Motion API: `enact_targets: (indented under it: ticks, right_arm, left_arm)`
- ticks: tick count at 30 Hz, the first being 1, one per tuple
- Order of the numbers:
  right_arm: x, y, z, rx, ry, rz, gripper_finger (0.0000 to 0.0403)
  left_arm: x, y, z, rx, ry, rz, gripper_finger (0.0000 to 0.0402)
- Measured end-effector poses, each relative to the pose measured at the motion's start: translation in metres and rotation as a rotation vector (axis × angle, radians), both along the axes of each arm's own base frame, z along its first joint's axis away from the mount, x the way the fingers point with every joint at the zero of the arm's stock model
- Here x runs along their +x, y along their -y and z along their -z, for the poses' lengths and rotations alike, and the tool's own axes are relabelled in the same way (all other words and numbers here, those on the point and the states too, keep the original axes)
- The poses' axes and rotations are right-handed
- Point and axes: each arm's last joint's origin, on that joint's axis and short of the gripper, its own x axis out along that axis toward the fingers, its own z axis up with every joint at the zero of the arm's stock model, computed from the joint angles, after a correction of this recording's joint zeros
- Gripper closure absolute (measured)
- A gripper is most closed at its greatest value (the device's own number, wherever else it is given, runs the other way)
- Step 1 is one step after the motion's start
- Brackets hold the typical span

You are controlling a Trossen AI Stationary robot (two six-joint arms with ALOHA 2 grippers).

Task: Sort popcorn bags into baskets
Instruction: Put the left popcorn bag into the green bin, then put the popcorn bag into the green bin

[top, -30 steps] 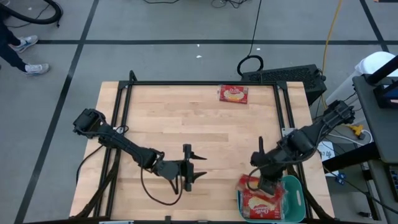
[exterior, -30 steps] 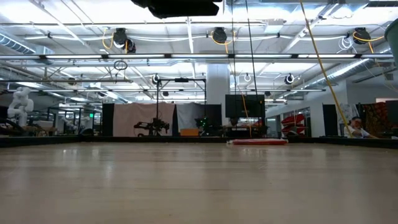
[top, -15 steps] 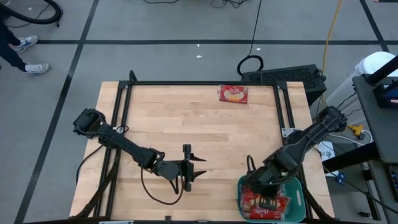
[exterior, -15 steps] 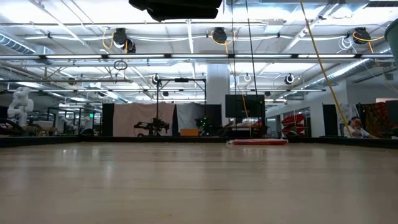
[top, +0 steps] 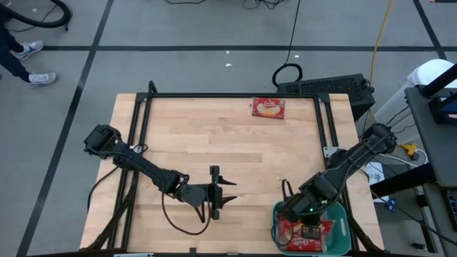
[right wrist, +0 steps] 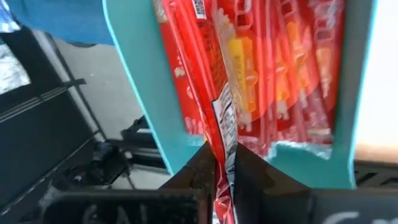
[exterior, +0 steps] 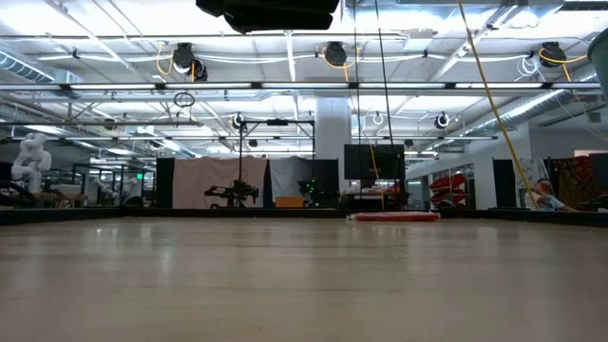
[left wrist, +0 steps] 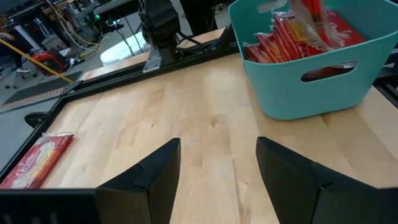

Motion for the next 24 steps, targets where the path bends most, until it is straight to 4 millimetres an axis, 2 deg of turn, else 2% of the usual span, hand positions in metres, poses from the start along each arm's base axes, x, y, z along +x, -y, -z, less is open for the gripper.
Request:
enact_targets:
  ticks: [7, 16, 20, 24]
  right_arm:
    - [0.001, 0.002, 0.002, -0.056, 0.045, -0.002, 0.0340]
    - [-0.006, 0.007, 0.029, -0.122, -0.044, 0.007, 0.0296]
    - [-0.007, 0.012, 0.033, -0.154, -0.088, 0.025, 0.0296]
    - [-0.010, 0.014, 0.027, -0.142, -0.070, 0.049, 0.0308]
  left_arm:
    - [0.000, 0.000, 0.000, -0.008, -0.002, -0.003, 0.0188]
    - [-0.001, 0.000, 0.002, -0.009, -0.015, -0.006, 0.0188]
    - [-0.001, 0.000, 0.002, -0.009, -0.016, -0.007, 0.0188]
    - [-0.001, 0.000, 0.002, -0.009, -0.016, -0.007, 0.0188]
